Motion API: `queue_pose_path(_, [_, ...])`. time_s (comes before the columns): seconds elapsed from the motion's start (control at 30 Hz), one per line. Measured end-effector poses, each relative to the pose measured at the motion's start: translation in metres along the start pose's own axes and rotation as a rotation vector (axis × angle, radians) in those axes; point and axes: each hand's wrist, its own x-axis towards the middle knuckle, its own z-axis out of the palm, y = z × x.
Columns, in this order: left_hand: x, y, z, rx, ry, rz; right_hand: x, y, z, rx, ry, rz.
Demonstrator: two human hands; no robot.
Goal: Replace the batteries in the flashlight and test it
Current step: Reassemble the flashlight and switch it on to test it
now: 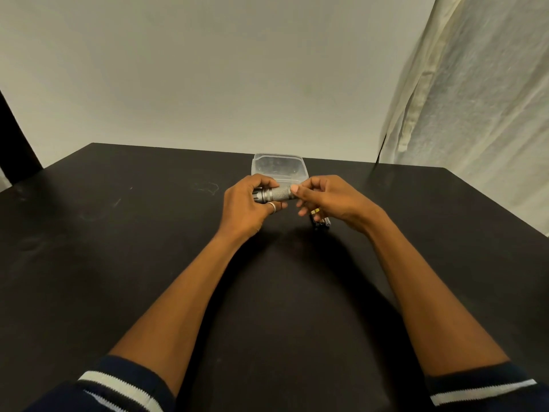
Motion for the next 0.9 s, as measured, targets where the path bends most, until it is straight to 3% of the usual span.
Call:
queue_pose_path(0.33, [0.001, -0.001, 0.000, -0.012, -0.009, 0.018, -0.001, -0.001, 0.001, -0.030, -0.015, 0.030])
queue_pose_path(0.7, [0.005, -0.009, 0.002, -0.084, 0.019, 0.001, -0.005, -0.009, 0.002, 0.237, -0.008, -0.010])
queue_pose_path(0.8, [0.010, -0.009, 0.000, -0.267, 0.046, -0.148, -0.008, -0.014, 0.002, 0.342, 0.054, -0.046])
queue_pose_path(0.9, [0.014, -0.005, -0.002, -0.758, 0.085, -0.331, -0.012, -0.019, 0.006, 0.491, 0.091, -0.086])
